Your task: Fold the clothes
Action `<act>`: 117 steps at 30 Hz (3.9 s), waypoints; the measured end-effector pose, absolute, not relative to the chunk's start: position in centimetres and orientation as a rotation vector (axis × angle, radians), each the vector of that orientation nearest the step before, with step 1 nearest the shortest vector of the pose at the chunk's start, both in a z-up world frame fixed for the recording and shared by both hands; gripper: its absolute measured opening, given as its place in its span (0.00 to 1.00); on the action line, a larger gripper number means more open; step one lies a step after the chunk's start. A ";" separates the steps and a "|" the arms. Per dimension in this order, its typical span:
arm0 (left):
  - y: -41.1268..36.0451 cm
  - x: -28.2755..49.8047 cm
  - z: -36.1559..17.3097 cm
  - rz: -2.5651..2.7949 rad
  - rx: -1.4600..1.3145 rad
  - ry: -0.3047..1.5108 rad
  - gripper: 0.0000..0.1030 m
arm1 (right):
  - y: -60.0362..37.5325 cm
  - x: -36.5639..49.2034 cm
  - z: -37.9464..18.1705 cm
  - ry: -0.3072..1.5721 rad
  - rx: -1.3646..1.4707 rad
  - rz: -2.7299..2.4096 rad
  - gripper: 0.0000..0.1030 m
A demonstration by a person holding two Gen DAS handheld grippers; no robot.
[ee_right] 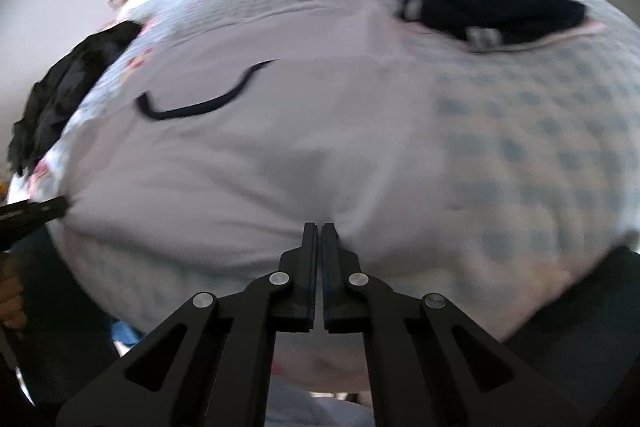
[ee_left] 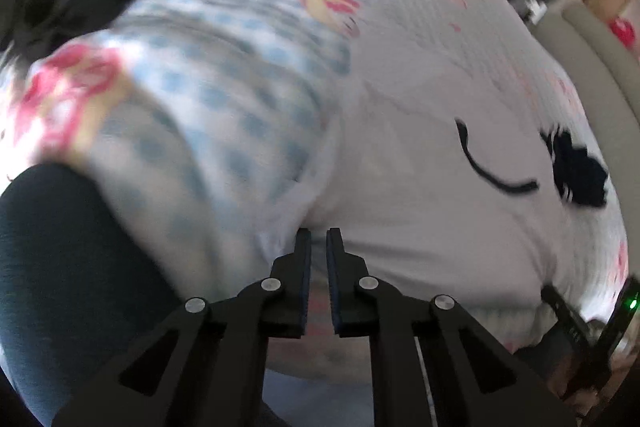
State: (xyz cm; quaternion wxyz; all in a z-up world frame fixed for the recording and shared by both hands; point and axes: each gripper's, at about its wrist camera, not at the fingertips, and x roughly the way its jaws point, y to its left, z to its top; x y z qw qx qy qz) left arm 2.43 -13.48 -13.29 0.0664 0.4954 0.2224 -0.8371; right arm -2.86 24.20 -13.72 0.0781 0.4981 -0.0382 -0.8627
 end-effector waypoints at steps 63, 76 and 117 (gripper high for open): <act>-10.7 2.8 -15.4 -2.653 1.633 0.911 0.37 | 25.0 -2.0 -12.5 -0.252 1.485 -2.509 0.27; -11.3 3.1 -17.9 -2.587 1.664 1.156 0.41 | 27.0 -1.0 -14.6 -0.298 1.690 -2.475 0.29; -12.7 0.7 -17.6 -2.629 1.471 1.194 0.51 | 27.5 -2.7 -15.3 -0.524 1.617 -2.506 0.39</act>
